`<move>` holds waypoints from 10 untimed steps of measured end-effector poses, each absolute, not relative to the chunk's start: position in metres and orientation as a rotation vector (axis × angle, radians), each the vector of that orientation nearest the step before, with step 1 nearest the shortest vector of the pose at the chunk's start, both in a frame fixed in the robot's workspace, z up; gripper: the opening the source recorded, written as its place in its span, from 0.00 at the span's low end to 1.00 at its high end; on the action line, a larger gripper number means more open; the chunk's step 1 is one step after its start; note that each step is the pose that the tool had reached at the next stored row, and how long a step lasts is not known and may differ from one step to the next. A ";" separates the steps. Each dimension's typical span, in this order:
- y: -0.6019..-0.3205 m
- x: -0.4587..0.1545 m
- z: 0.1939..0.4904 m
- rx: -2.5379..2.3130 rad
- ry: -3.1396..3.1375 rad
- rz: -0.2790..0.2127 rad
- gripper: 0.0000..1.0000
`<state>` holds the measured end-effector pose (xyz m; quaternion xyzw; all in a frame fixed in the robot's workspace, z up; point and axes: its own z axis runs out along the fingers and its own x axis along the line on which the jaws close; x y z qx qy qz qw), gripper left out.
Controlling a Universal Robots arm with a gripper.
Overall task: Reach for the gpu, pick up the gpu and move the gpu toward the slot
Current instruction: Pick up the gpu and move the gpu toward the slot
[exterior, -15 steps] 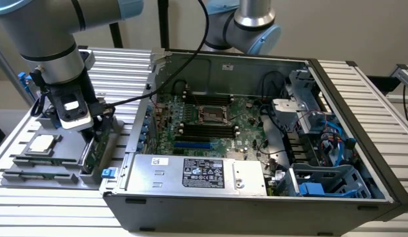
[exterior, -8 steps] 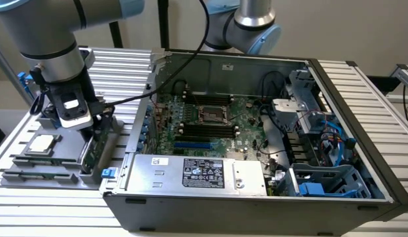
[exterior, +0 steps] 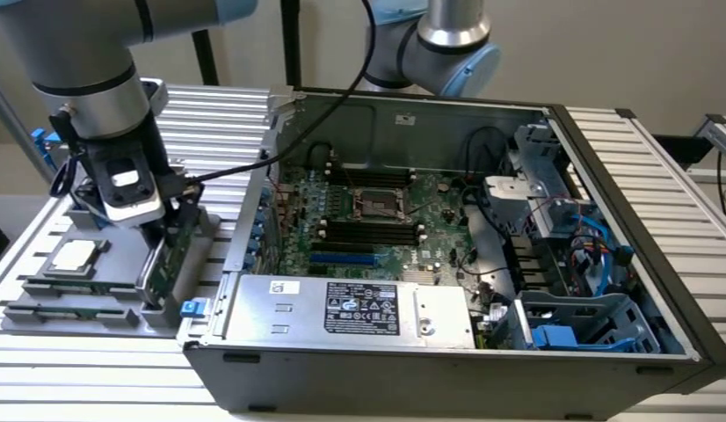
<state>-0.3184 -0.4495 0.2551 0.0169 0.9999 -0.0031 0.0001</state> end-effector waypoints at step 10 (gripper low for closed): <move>-0.451 -0.313 0.293 0.053 3.145 -0.003 0.26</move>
